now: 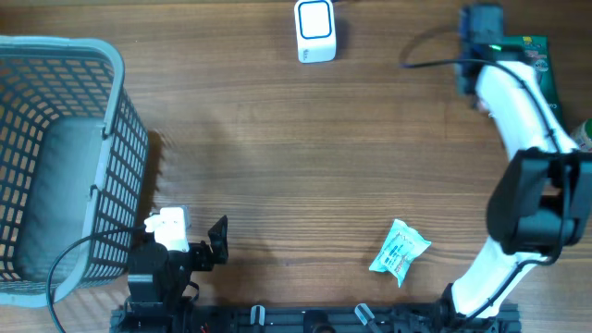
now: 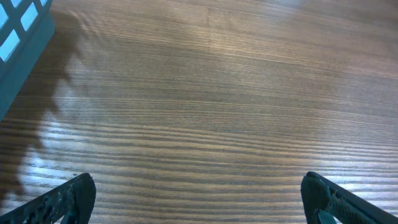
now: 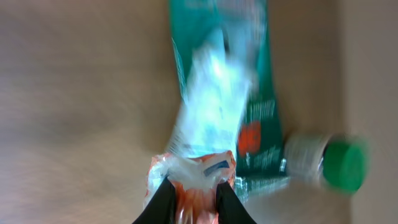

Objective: Scan the item barcode
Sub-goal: 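Carry the snack pack right and set it beside the glove package, then reach down and grasp the light-blue wipe pack with the right gripper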

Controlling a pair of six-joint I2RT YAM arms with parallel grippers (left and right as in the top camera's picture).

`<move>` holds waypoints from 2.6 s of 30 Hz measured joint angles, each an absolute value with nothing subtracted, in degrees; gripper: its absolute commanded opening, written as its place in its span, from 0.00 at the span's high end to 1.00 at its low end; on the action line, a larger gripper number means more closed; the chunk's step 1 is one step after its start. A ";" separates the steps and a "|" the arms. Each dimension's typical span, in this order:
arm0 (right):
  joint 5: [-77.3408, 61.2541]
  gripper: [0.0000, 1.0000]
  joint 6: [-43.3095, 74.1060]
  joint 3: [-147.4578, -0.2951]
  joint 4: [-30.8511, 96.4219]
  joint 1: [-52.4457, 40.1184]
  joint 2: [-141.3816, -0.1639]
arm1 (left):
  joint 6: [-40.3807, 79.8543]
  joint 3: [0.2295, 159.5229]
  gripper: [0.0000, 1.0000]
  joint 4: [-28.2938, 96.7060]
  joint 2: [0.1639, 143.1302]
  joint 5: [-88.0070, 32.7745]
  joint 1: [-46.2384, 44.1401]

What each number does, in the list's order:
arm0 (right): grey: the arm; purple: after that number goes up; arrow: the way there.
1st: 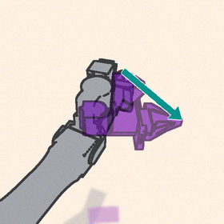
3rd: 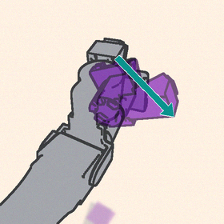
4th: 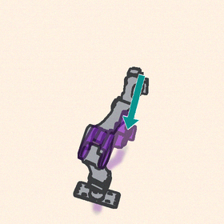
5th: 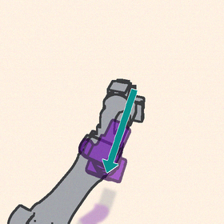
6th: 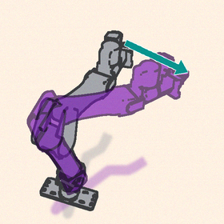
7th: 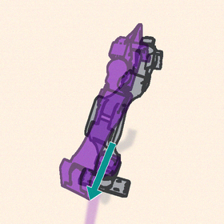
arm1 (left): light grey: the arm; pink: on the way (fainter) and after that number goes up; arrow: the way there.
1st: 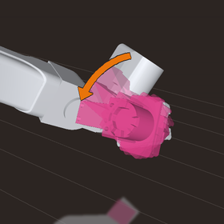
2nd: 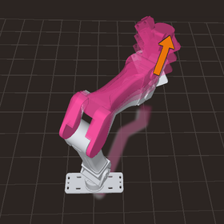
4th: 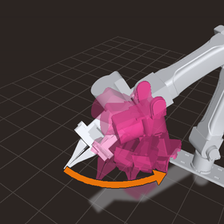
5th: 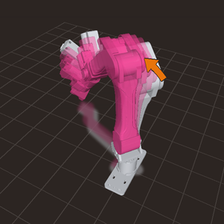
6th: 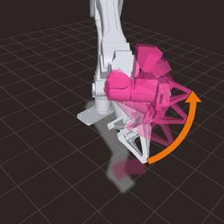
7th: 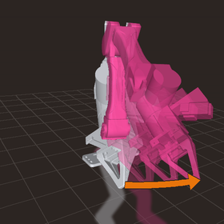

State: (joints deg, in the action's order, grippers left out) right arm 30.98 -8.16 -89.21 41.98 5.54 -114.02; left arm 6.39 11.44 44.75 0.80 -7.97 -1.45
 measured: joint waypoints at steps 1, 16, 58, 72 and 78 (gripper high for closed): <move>29.50 0.68 -7.46 -87.94 42.54 7.99 -114.37 | 6.39 11.44 0.00 44.75 0.80 -7.97 -1.45; -6.76 0.00 -3.44 -88.23 51.46 11.84 -109.86 | 6.39 11.44 0.00 44.75 0.80 -7.97 -1.45; -25.43 0.22 56.27 -22.11 46.61 0.51 -64.20 | 6.39 11.44 0.00 44.75 0.80 -7.97 -1.45; -29.93 0.67 57.32 -22.63 36.34 0.47 -64.25 | 6.39 11.44 0.00 44.75 0.80 -7.97 -1.45; -40.82 0.00 55.86 -24.73 23.16 0.47 -64.27 | 6.39 11.44 0.00 44.75 0.80 -7.99 -1.45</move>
